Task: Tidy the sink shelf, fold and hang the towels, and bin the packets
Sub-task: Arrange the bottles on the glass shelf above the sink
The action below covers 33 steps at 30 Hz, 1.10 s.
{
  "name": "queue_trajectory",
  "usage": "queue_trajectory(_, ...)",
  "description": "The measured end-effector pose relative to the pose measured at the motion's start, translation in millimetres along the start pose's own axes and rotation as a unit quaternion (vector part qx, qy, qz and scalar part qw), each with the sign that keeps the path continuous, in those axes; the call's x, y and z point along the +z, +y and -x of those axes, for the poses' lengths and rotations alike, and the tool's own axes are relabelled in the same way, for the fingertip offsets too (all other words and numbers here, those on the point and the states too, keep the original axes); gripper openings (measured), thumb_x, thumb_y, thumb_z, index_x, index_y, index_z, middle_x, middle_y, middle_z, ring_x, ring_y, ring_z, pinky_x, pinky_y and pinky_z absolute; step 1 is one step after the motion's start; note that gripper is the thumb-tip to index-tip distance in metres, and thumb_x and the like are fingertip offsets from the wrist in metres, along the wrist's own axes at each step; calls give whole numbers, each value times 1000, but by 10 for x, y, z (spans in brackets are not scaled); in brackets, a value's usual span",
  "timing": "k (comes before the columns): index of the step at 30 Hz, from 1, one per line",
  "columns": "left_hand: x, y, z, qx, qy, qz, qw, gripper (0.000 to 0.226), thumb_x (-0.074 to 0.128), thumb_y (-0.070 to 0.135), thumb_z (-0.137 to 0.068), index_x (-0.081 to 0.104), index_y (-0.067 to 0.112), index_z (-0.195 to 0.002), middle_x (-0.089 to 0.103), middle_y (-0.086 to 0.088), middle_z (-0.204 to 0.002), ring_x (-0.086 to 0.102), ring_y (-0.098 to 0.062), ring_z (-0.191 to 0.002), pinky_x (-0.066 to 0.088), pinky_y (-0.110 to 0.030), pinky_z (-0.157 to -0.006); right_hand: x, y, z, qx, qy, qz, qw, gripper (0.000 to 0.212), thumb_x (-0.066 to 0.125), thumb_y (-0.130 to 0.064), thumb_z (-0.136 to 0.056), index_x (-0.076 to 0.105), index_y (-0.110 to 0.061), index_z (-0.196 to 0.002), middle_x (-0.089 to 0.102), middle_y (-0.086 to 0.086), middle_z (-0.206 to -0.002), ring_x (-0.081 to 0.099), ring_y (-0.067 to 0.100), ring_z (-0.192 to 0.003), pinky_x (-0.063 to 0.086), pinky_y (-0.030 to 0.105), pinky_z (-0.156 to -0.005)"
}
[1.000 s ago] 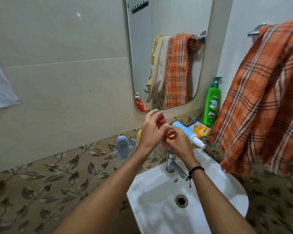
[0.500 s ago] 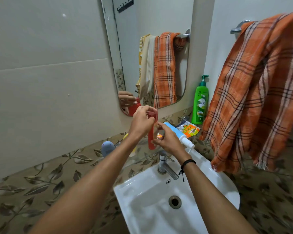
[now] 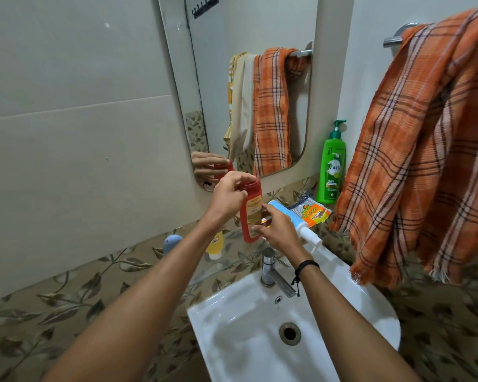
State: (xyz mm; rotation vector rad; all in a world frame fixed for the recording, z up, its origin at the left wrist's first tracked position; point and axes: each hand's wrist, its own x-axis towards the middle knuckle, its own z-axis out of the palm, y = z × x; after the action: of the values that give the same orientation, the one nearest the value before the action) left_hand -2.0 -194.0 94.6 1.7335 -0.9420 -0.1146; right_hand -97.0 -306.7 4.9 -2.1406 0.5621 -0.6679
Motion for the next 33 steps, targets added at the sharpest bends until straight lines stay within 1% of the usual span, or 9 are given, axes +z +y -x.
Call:
queue_trajectory(6, 60, -22, -24, 2, 9, 14, 1000, 47, 51, -19, -85, 73, 11, -113, 62, -4, -126, 61, -19, -118, 55, -41, -102, -44, 38, -30, 2, -3, 2, 1000, 59, 82, -18, -83, 57, -21, -137, 68, -4, -107, 67, 10, -82, 50, 19, -68)
queue_trajectory(10, 42, -18, -27, -10, -2, 34, 999, 46, 53, -19, -85, 73, 12, -112, 61, -4, -126, 61, -21, -119, 55, -42, -101, -149, 129, -3, 27, 12, 44, 999, 59, 78, -11, -84, 57, -20, -138, 70, 3, -117, 66, 16, -93, 49, 26, -80)
queue_trajectory(13, 16, 21, -4, -8, -10, 26, 1000, 41, 62, -14, -84, 72, 11, -115, 60, -2, -128, 60, -17, -118, 53, -34, -101, -239, 230, 71, 45, 36, 77, 995, 49, 72, -6, -88, 60, -17, -134, 70, 6, -119, 67, 20, -97, 55, 35, -85)
queue_trajectory(17, 1, 40, 20, 21, -6, 2, 1000, 43, 71, -11, -81, 71, 13, -116, 60, 2, -125, 60, -12, -115, 54, -27, -96, -442, 336, 161, 56, 119, 94, 987, 35, 68, -8, -87, 69, -18, -121, 71, 3, -109, 67, 19, -93, 55, 35, -81)
queue_trajectory(20, 6, 43, 18, 21, -2, -25, 999, 43, 72, -9, -82, 68, 13, -118, 61, 0, -125, 60, -13, -116, 54, -23, -91, -620, 470, 184, 61, 176, 147, 971, 35, 74, -18, -82, 71, -19, -116, 67, 3, -114, 63, 26, -103, 52, 37, -84)
queue_trajectory(23, 28, 45, 17, 17, 6, -50, 999, 40, 71, -9, -84, 68, 14, -117, 63, -3, -126, 60, -17, -117, 56, -30, -92, -697, 577, 225, 104, 105, 190, 971, 55, 78, -33, -77, 61, -25, -129, 61, 6, -126, 63, 31, -106, 53, 40, -82)
queue_trajectory(26, 46, 37, 19, 16, 14, -53, 998, 40, 69, -10, -83, 69, 16, -113, 65, -2, -125, 61, -17, -117, 57, -35, -94, -662, 636, 285, 129, 46, 186, 973, 68, 82, -28, -78, 52, -24, -139, 62, 9, -126, 64, 32, -106, 54, 41, -80)
queue_trajectory(29, 44, 34, 20, 10, 11, -47, 999, 40, 69, -11, -84, 68, 17, -113, 65, -2, -125, 61, -17, -118, 57, -33, -91, -628, 658, 326, 126, 65, 171, 975, 54, 77, -18, -80, 57, -26, -129, 70, 8, -114, 66, 31, -94, 57, 43, -75)
queue_trajectory(33, 4, 33, 11, 6, 2, -42, 999, 41, 71, -6, -86, 66, 17, -120, 66, -3, -127, 62, -18, -117, 55, -21, -78, -729, 512, 293, 123, 111, 108, 980, 35, 70, -16, -80, 66, -21, -115, 71, 9, -104, 61, 28, -84, 43, 32, -63)
